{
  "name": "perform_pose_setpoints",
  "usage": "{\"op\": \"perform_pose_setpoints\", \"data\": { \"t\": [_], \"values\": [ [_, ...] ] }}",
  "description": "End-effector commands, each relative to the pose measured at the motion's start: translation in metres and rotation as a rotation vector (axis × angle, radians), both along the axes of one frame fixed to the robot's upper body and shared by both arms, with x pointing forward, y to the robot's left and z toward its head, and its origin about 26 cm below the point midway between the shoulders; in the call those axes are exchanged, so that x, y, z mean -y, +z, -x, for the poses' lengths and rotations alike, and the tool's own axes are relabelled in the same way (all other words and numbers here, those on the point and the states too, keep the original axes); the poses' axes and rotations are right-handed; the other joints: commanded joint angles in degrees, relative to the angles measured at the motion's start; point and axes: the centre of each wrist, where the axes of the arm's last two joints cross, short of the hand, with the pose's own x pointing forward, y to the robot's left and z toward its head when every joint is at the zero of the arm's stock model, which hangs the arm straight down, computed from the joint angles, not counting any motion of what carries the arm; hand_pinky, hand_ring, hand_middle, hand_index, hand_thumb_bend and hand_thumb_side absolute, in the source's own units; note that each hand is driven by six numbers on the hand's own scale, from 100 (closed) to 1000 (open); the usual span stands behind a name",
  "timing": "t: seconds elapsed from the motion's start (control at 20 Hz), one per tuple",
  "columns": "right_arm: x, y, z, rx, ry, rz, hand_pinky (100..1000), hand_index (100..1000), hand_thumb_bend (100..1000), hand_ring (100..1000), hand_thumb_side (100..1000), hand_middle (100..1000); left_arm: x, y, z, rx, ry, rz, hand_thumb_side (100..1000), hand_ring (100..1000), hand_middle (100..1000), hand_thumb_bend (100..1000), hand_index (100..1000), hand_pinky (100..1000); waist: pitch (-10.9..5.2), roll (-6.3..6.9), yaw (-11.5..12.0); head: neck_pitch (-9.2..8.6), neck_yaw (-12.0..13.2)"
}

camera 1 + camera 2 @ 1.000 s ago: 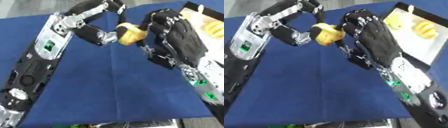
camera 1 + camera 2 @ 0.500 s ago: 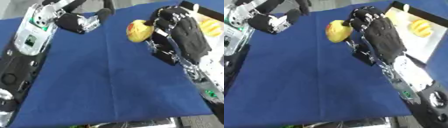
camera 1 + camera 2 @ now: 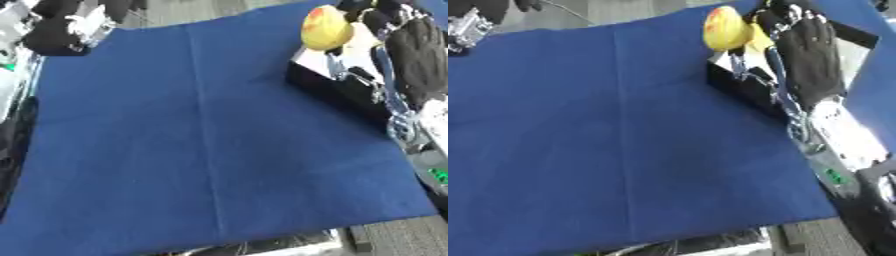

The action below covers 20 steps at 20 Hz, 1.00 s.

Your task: Pick up the objects with one hand, pass them to the other hand, and then place them into the box on the other side of the table.

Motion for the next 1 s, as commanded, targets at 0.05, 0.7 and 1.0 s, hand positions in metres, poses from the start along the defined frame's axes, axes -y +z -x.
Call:
{"op": "perform_pose_setpoints", "data": {
  "t": [0.05,0.7,1.0],
  "values": [
    [0.028,0.011,-0.002,-0.027,-0.126,-0.060,583,454,100,796,355,631,-0.031,0.003,0.007,-0.001,0.086,0.051,653,497,393,100,570,675,-1.40,-0.18,0.43,-0.15,-1.73],
    [0.120,-0.018,-0.028,-0.563,-0.501,-0.036,873,1000,100,962,403,914,-0.076,-0.046,0.029,-0.161,0.249,0.212,703,495,393,100,564,668,-1.51,-0.72,2.99,-0.15,-5.57],
    [0.079,0.025,0.000,-0.286,-0.468,0.056,799,993,100,895,100,889,-0.079,-0.062,0.033,-0.219,0.278,0.249,723,492,389,100,560,663,-1.82,-1.24,2.11,-0.15,-2.07]
  ]
}}
